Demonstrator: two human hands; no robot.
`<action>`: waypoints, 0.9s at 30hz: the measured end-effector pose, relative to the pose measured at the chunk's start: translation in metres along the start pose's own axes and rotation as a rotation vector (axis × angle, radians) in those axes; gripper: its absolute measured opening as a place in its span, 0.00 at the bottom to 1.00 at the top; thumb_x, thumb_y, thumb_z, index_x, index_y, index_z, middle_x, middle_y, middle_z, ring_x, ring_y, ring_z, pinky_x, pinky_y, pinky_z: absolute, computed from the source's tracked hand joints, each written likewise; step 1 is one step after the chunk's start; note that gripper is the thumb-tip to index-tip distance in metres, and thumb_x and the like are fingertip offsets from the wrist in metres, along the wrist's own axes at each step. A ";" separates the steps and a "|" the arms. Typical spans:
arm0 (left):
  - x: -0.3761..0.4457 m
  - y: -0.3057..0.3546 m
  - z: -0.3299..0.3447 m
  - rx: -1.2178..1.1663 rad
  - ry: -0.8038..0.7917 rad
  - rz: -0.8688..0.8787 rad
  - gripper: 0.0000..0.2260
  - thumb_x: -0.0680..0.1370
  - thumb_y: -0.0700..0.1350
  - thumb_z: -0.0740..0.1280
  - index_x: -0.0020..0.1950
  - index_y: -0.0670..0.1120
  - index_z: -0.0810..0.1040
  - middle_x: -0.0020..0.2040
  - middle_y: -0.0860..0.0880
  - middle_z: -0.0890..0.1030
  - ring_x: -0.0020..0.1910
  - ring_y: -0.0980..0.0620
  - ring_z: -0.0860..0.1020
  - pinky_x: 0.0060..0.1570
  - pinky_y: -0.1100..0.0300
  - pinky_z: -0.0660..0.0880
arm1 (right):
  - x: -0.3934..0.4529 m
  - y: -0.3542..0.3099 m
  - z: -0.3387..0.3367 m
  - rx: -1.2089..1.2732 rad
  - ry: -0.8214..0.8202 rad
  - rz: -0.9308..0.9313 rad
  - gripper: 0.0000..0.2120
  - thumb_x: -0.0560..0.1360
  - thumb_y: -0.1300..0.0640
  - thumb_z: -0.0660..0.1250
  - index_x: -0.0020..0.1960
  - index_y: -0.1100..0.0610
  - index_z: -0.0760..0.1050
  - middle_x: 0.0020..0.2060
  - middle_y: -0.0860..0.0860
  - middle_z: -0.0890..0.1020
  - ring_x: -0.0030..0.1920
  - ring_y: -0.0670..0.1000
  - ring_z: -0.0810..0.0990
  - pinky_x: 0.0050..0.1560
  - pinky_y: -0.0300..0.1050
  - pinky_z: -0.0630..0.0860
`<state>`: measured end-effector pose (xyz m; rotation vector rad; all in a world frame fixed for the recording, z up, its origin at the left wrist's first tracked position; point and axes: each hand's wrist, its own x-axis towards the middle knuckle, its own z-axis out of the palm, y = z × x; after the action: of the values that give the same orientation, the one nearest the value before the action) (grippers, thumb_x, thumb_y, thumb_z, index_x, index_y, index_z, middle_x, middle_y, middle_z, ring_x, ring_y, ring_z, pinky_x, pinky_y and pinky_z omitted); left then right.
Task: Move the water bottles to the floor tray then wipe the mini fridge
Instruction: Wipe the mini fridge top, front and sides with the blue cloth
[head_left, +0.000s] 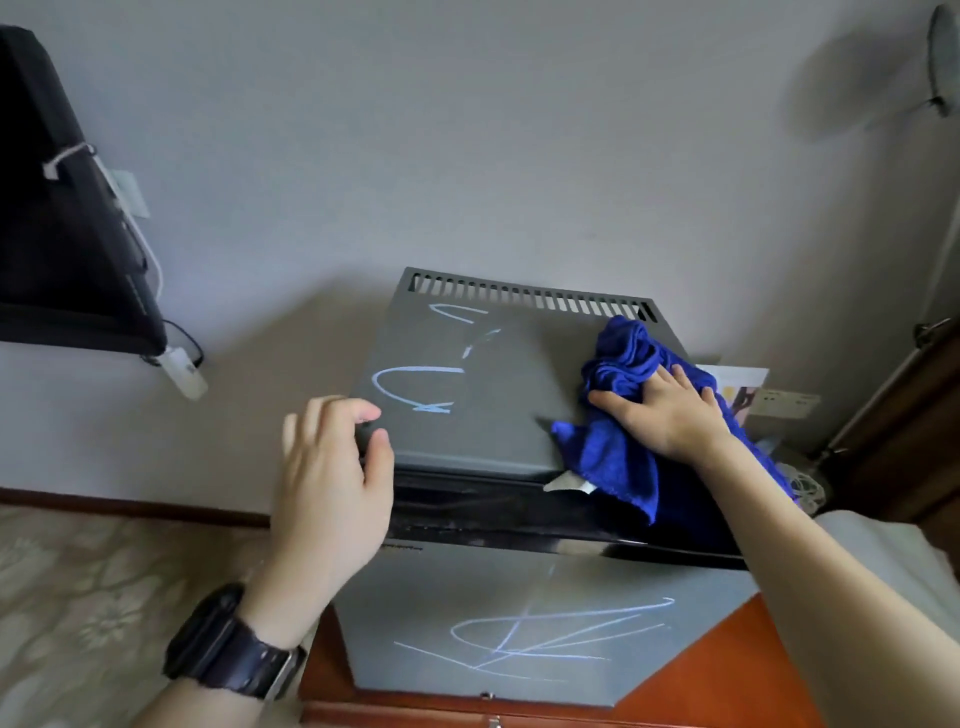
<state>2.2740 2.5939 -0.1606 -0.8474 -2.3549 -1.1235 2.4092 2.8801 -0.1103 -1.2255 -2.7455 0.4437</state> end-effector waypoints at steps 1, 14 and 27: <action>0.000 -0.001 0.001 -0.017 0.001 -0.003 0.10 0.77 0.46 0.59 0.53 0.44 0.75 0.51 0.46 0.77 0.51 0.43 0.71 0.54 0.55 0.66 | -0.001 -0.012 0.003 -0.008 -0.012 0.021 0.36 0.73 0.28 0.57 0.77 0.43 0.62 0.79 0.44 0.59 0.80 0.58 0.49 0.76 0.65 0.45; -0.005 -0.005 -0.008 -0.116 0.133 0.053 0.14 0.76 0.40 0.57 0.59 0.37 0.73 0.61 0.37 0.74 0.57 0.35 0.71 0.58 0.47 0.63 | -0.042 -0.226 0.077 0.025 -0.168 -0.336 0.35 0.77 0.38 0.57 0.80 0.46 0.51 0.81 0.43 0.48 0.81 0.58 0.41 0.77 0.63 0.39; -0.001 -0.001 -0.004 -0.030 -0.035 0.017 0.21 0.78 0.56 0.55 0.58 0.42 0.75 0.58 0.43 0.79 0.55 0.38 0.74 0.57 0.48 0.66 | -0.060 0.011 -0.002 0.127 0.148 0.097 0.39 0.65 0.27 0.57 0.72 0.42 0.68 0.75 0.44 0.69 0.77 0.52 0.62 0.76 0.59 0.57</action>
<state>2.2744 2.5898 -0.1588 -0.9031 -2.3604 -1.1486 2.4576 2.8430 -0.1108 -1.3068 -2.5029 0.5063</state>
